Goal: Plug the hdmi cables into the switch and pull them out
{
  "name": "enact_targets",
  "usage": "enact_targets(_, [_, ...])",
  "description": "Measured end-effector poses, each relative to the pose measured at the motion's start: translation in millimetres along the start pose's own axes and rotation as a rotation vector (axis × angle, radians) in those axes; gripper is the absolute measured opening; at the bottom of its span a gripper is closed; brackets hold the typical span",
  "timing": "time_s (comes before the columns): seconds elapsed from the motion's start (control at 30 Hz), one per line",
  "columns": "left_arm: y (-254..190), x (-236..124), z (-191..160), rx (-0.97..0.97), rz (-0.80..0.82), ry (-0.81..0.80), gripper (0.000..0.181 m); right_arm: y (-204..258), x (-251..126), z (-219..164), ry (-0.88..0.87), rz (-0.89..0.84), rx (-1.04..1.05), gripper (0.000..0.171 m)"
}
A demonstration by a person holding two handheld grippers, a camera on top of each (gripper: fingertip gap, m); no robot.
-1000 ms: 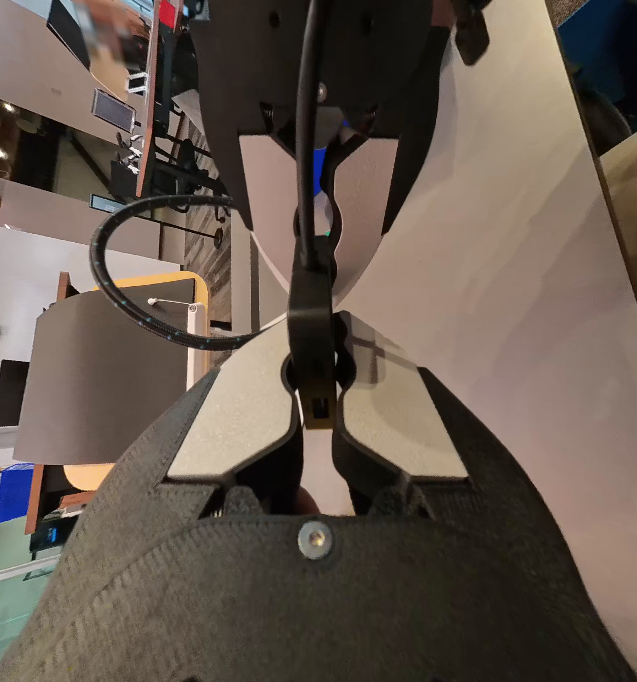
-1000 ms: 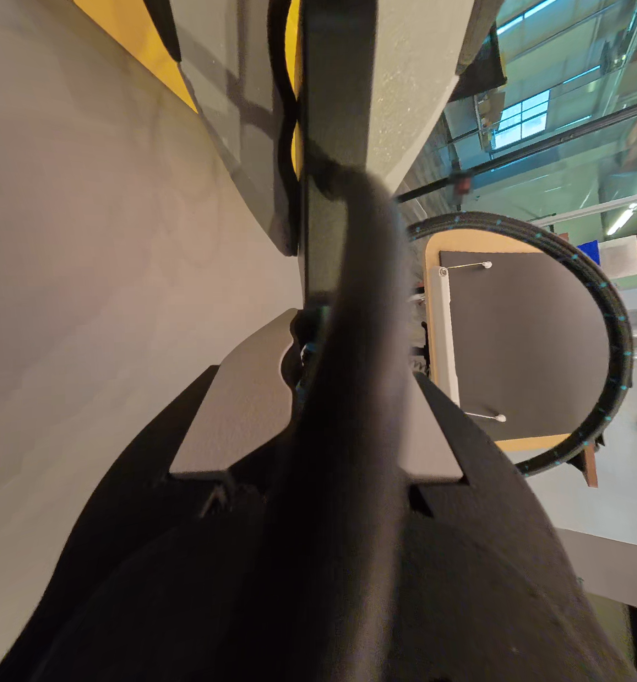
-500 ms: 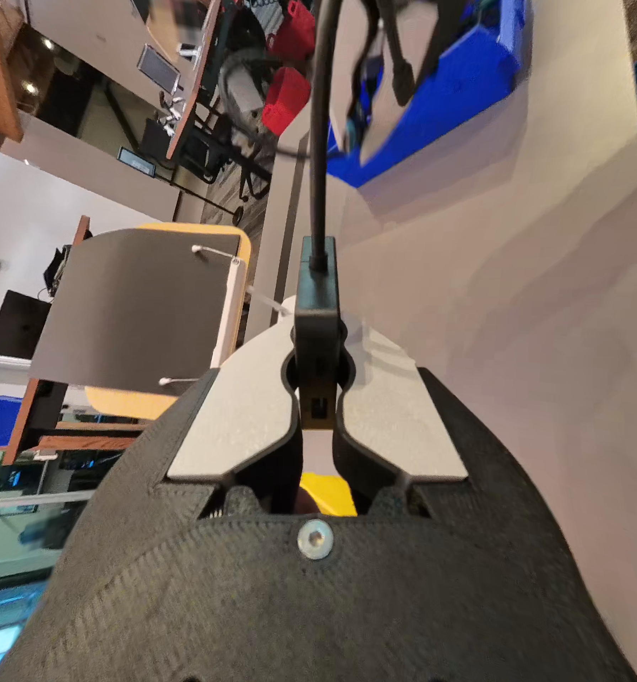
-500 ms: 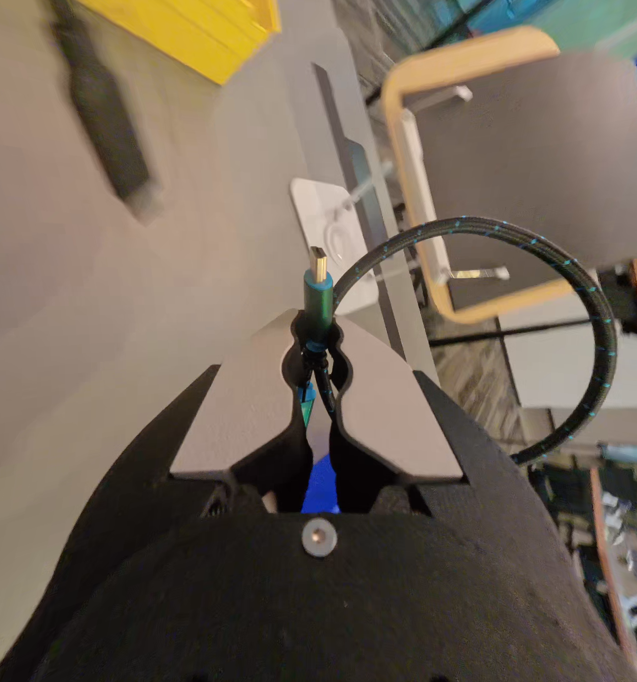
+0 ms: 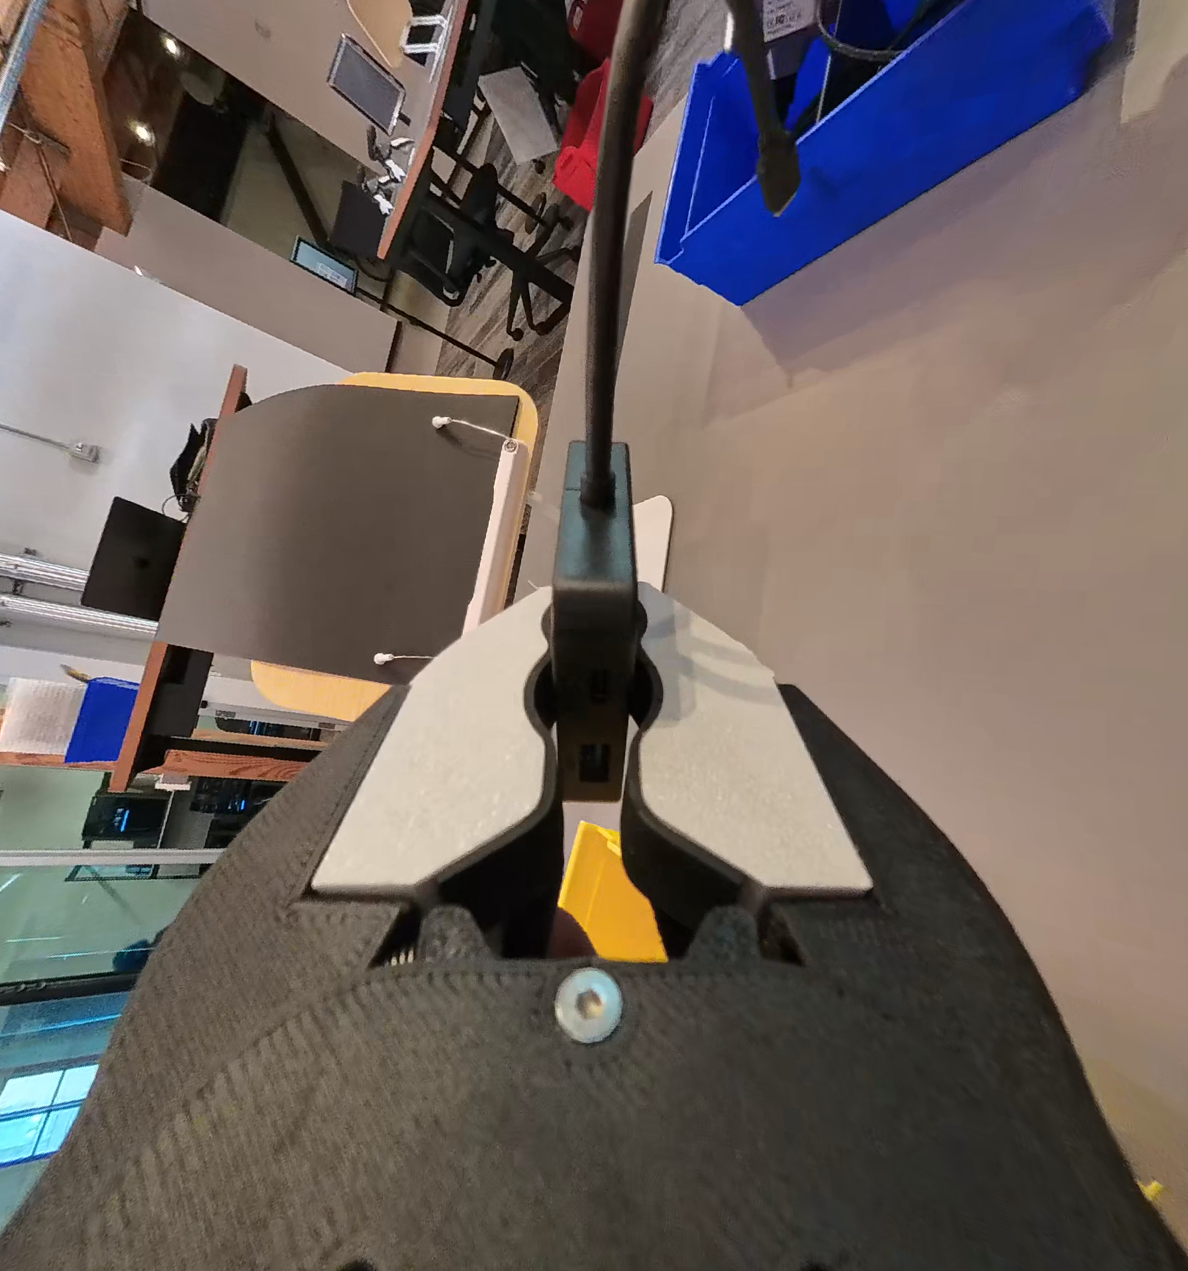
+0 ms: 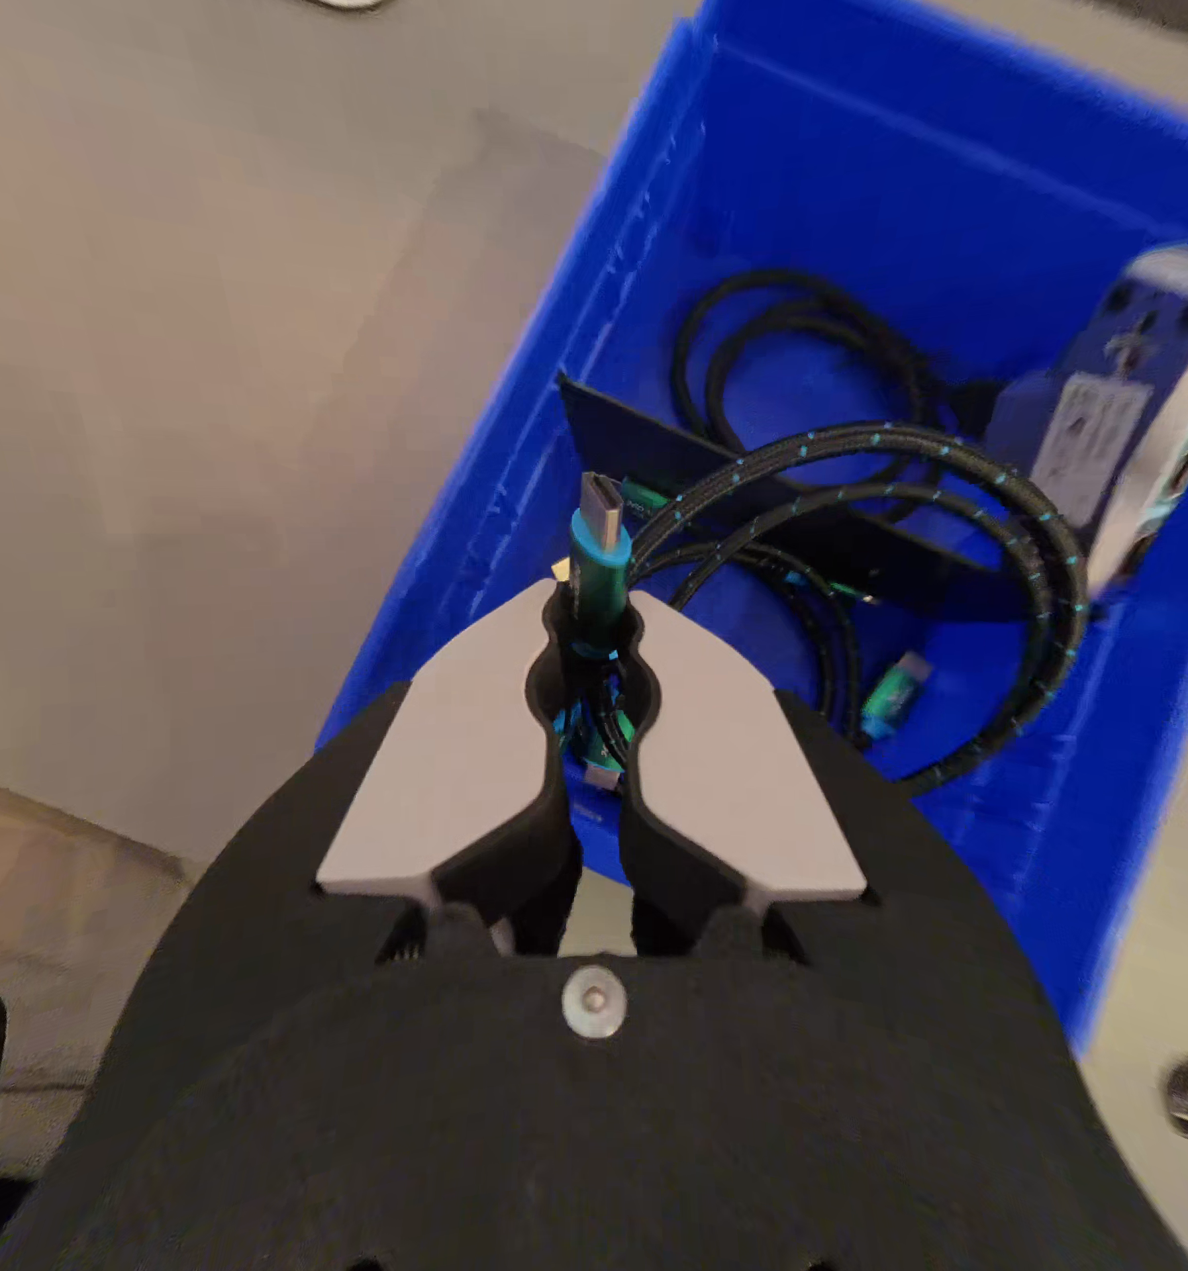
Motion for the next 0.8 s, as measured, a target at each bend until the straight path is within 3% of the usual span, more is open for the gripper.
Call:
enact_targets(0.13, [-4.1, 4.5, -1.1, -0.007, -0.018, 0.006, 0.014, -4.7, 25.0, -13.7, 0.019, 0.090, 0.126, 0.041])
enact_targets(0.3, [-9.3, 11.7, -2.6, -0.033, -0.041, 0.002, 0.014, 7.4, -13.6, 19.2, -0.102, 0.033, -0.033, 0.042])
enact_targets(0.47, [-22.2, 28.1, -2.7, -0.026, -0.067, 0.035, 0.014, 119.6, -77.0, 96.6, -0.442, 0.205, -0.478, 0.052])
enact_targets(0.57, [-36.4, 38.5, -1.2, -0.011, -0.100, 0.060, 0.014, 203.8, -95.5, 122.6, -0.534, 0.276, -0.771, 0.054])
enact_targets(0.67, [-48.8, 45.5, -1.4, 0.019, -0.132, 0.090, 0.014, 275.5, -90.8, 134.1, -0.545, 0.289, -1.041, 0.048])
enact_targets(0.8, [-56.9, 47.2, 1.2, 0.023, -0.161, 0.094, 0.014, 321.7, -60.5, 143.7, -0.481, 0.172, -1.271, 0.037])
Point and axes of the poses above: each gripper's, where its closed fingertips meet, x out along the fingers, z out of its top, y = z × x across the jaws, the point moved 3 cm from there along -x, back along the fingers, and after that the axes turned 4 degrees about -x, right-handed, at the moved point
